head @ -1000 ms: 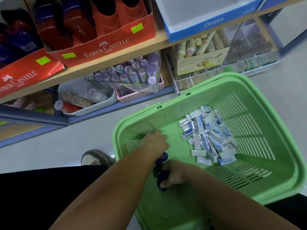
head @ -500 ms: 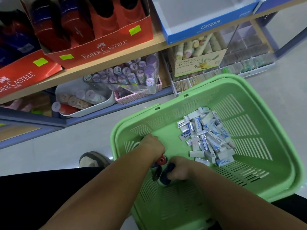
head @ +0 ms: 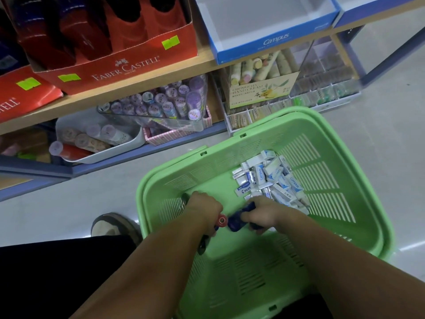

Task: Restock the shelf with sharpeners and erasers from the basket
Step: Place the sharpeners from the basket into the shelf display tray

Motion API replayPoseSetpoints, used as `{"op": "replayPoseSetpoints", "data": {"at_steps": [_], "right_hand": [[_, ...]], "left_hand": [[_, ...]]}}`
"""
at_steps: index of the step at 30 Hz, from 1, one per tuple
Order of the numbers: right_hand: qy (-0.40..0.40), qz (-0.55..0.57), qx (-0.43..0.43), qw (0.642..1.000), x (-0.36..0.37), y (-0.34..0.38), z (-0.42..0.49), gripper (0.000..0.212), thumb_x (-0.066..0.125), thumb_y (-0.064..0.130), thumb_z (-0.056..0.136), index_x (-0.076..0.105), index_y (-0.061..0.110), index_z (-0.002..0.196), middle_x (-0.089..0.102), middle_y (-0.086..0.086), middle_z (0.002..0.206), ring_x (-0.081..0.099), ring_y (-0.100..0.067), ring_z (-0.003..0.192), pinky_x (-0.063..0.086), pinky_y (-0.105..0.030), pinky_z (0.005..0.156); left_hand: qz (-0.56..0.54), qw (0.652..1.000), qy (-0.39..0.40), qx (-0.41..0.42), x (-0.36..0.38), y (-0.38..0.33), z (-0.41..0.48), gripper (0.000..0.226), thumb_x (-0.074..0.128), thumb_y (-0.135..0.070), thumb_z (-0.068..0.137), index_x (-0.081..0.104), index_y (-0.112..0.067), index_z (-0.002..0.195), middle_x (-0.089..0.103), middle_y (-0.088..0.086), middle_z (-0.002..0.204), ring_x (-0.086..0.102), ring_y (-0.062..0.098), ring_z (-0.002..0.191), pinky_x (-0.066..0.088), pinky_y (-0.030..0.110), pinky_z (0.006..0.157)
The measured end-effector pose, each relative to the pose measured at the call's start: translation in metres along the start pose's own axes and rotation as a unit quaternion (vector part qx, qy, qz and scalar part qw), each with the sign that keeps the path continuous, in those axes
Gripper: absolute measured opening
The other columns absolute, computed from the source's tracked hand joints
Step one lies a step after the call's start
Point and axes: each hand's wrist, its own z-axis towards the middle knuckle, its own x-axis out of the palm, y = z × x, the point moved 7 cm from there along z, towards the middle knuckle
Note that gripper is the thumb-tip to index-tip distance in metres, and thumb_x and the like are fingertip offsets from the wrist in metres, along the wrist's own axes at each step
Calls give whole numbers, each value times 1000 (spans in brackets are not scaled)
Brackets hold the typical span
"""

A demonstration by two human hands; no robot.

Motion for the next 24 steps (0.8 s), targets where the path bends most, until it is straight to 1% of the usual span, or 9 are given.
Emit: {"op": "replayPoseSetpoints", "data": {"at_steps": [3,7,9,12,14,17,18,20,24], "right_hand": [[-7,17,-5,1000,-2,7,-7,16,66,18,93,56,12,104,69,-14,90,68,-23,71,57,-31,60],[-32,36,-6,999,-7,15,-16,15,63,15,94,56,12,106,69,-16,86,67,-24,71,59,-37,69],[-34,72,-10,997,-14,20,-24,16,64,11,93,59,8,108,71,-20,88,68,-25,71,61,-41,76],[-44,128,-25,991,-32,41,-42,14,66,3,90,62,1,103,69,-23,85,66,-27,68,59,-49,85],[-49,140,-48,988,-43,66,-60,12,66,-1,87,63,-4,99,67,-23,77,63,-27,65,57,-52,86],[-26,53,-77,995,-50,115,-94,8,63,2,87,62,-5,90,64,-20,67,58,-25,56,52,-32,57],[-8,25,-84,996,-49,133,-107,9,62,3,88,61,-6,90,63,-20,68,57,-26,57,47,-31,56],[14,-4,-107,994,-46,170,-135,10,62,2,88,61,-5,94,62,-23,76,57,-29,70,47,-35,63],[-17,-19,-186,982,-50,237,-187,8,62,3,87,64,1,94,65,-23,77,62,-30,70,53,-38,69]], "left_hand": [[-14,1000,-8,5,-8,-4,-3,29,71,-45,82,58,-23,96,55,-2,84,58,22,82,46,31,71],[-124,991,-36,-19,-29,8,-12,27,69,-42,83,60,-20,96,55,0,86,61,25,86,51,31,73],[-178,982,-57,-31,-47,17,-25,26,70,-43,81,62,-20,87,57,-1,78,63,23,77,54,31,69],[-262,961,-75,-39,-75,31,-57,24,71,-44,80,66,-20,81,62,-2,71,60,15,65,48,28,55],[-321,943,-88,-11,-93,37,-84,25,70,-42,81,67,-18,74,62,0,66,64,20,64,54,34,57],[-388,912,-132,20,-114,50,-131,27,71,-39,82,59,-21,64,56,-1,60,63,20,63,53,35,59],[-413,898,-149,18,-121,57,-146,31,71,-38,83,57,-21,61,53,-4,57,58,16,58,49,31,56],[-473,861,-185,5,-133,74,-178,34,73,-35,85,57,-18,61,51,-7,54,52,11,53,45,24,52],[-586,763,-272,4,-162,113,-240,26,74,-30,87,70,-5,90,57,1,70,58,14,67,54,31,61]]}}
